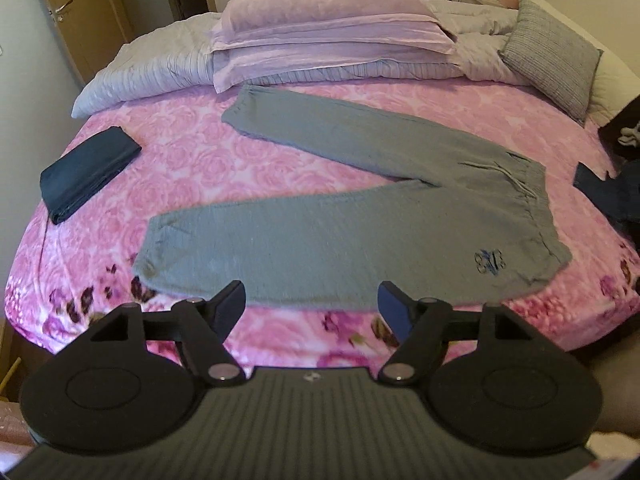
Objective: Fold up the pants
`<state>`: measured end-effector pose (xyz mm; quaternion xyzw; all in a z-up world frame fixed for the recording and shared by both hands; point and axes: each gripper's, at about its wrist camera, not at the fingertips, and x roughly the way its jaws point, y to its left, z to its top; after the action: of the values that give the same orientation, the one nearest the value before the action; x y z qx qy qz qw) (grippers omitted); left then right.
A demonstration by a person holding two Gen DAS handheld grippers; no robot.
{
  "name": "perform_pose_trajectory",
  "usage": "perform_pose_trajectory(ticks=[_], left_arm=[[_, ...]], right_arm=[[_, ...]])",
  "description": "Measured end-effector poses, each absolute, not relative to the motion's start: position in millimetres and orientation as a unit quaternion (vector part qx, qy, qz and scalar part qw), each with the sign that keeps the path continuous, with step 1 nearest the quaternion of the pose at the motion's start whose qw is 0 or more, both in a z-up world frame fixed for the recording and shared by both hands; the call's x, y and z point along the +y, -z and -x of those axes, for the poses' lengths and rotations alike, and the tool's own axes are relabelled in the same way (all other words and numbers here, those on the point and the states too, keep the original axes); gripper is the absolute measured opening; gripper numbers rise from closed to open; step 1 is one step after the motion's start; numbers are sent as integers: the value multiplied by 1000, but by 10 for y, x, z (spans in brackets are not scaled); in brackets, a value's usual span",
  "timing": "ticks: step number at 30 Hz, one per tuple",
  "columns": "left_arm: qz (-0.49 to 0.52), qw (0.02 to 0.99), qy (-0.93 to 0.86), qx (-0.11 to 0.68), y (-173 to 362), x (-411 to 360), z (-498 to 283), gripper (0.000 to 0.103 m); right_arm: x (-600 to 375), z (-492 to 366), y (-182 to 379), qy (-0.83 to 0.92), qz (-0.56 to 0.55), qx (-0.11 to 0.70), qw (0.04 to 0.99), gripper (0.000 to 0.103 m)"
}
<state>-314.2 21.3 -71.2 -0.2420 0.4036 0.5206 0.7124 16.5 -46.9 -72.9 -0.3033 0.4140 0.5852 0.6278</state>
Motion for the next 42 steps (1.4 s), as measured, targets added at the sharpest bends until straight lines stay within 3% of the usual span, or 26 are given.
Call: perform_pose_trajectory(ticks=[17, 42], left_arm=[[242, 700, -540, 399, 497, -374, 3385, 76], [253, 687, -543, 412, 609, -496, 3519, 78]], right_arm=[[-1025, 163, 690, -604, 327, 416, 597, 70], [-1019, 192, 761, -610, 332, 420, 585, 70]])
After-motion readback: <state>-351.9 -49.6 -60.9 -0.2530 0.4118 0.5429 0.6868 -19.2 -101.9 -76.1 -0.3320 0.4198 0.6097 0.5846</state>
